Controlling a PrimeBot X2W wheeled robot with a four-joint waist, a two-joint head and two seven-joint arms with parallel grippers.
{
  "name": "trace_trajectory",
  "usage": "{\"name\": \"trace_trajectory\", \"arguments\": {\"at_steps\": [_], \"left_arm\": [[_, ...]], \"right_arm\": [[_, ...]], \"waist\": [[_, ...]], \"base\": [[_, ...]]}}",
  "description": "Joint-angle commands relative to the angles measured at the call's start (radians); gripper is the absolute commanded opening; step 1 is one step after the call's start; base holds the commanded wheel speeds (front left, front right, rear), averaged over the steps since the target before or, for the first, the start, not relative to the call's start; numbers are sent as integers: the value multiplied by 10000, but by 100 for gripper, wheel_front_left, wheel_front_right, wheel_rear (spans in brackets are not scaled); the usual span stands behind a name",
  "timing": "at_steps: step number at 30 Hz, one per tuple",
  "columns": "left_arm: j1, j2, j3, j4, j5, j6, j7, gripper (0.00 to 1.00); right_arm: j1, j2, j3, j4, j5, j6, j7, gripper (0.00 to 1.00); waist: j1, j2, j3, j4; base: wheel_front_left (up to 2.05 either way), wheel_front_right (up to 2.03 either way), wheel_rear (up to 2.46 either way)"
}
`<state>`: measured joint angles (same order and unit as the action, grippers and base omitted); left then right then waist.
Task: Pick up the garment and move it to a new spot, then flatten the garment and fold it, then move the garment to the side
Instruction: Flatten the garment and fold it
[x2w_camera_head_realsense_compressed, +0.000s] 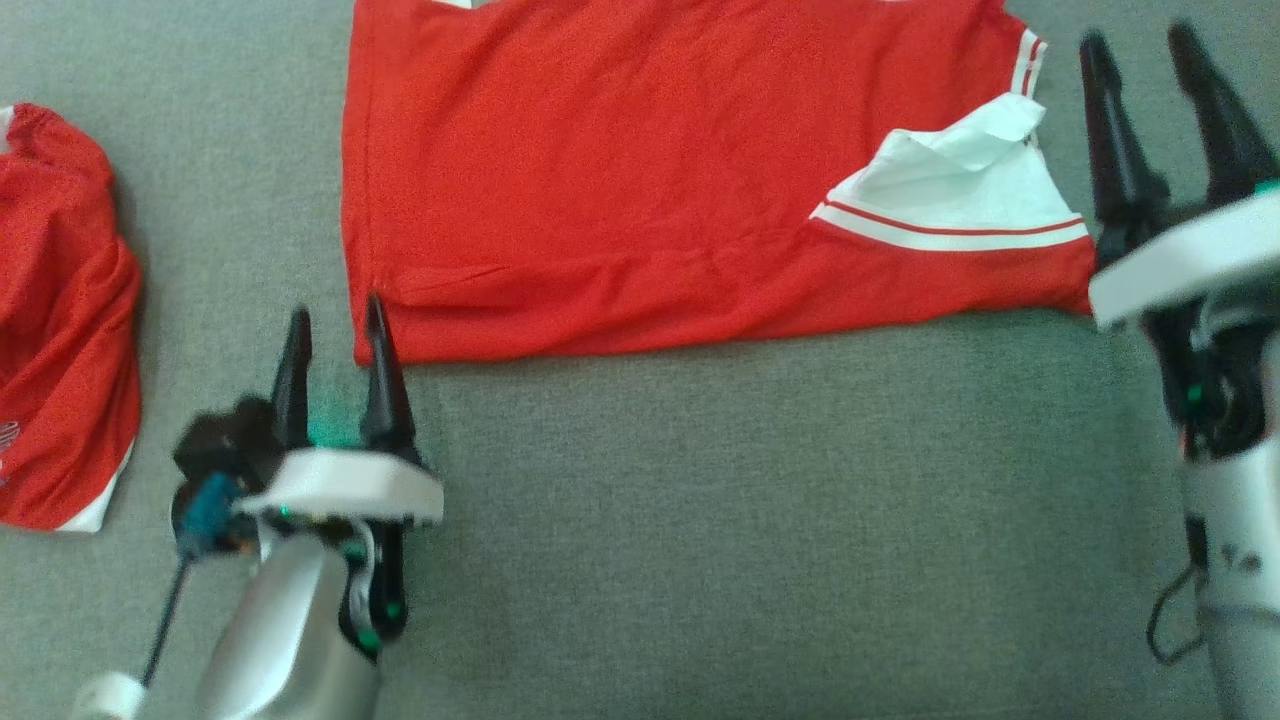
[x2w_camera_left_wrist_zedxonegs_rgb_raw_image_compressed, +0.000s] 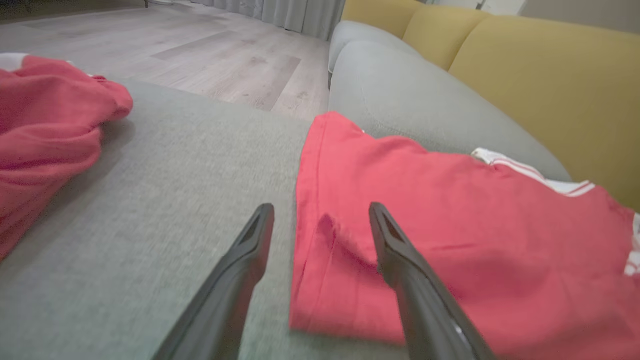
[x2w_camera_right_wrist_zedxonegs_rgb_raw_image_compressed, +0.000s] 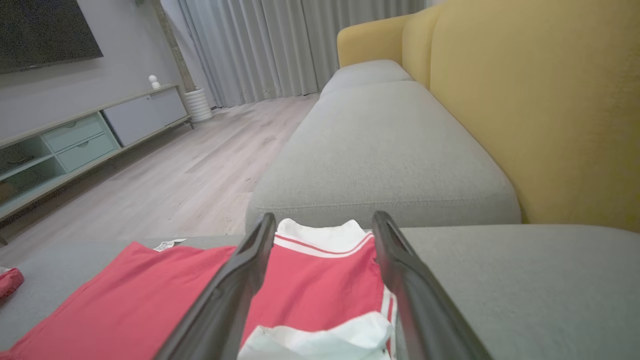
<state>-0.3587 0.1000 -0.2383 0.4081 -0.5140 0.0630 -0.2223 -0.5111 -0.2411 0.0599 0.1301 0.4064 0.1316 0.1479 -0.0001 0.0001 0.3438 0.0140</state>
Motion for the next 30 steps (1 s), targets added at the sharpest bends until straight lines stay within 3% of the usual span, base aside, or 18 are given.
{"name": "trace_trajectory", "arguments": {"at_steps": [1, 15, 20, 21, 22, 23, 24, 25, 30], "left_arm": [[214, 308, 142, -156, 183, 129, -93, 100], [-340, 643, 179, 1451, 671, 854, -29, 100], [-599, 506, 13, 2036, 521, 612, 287, 100], [-620, 459, -43, 2161, 485, 568, 434, 88], [-630, 420, -126, 2267, 472, 510, 572, 64], [-626, 384, -219, 2349, 473, 445, 686, 32], [-612, 352, -321, 2409, 489, 367, 753, 8], [-588, 310, -415, 2460, 485, 277, 813, 0], [-546, 182, -623, 2566, 525, 212, 671, 0]], "right_arm": [[377, 48, -20, -470, -15, -9, -77, 100], [2184, 1110, -841, -1281, -529, -9, 41, 100], [2478, 1293, -1049, -1217, -598, -9, 13, 100], [2533, 1317, -1102, -1183, -622, -9, 31, 100], [2575, 1338, -1151, -1167, -660, -9, 29, 100], [2616, 1372, -1225, -1142, -678, -9, 32, 100], [2665, 1405, -1308, -1108, -719, -9, 54, 100], [2707, 1427, -1387, -1072, -806, -9, 78, 100], [2638, 1588, -1784, -653, -1253, -9, 405, 100]], "waist": [[1, -1, -104, -44], [1, -1, 232, -545], [1, -1, 357, -591], [1, -1, 365, -591], [1, -1, 366, -590], [1, -1, 363, -585], [1, -1, 362, -575], [1, -1, 362, -561], [1, -1, 362, -472]], "base": [[0, 0, 0], [0, 0, 0], [0, 0, 0], [0, 0, 0], [0, 0, 0], [0, 0, 0], [0, 0, 0], [0, 0, 0], [0, 0, 0]]}}
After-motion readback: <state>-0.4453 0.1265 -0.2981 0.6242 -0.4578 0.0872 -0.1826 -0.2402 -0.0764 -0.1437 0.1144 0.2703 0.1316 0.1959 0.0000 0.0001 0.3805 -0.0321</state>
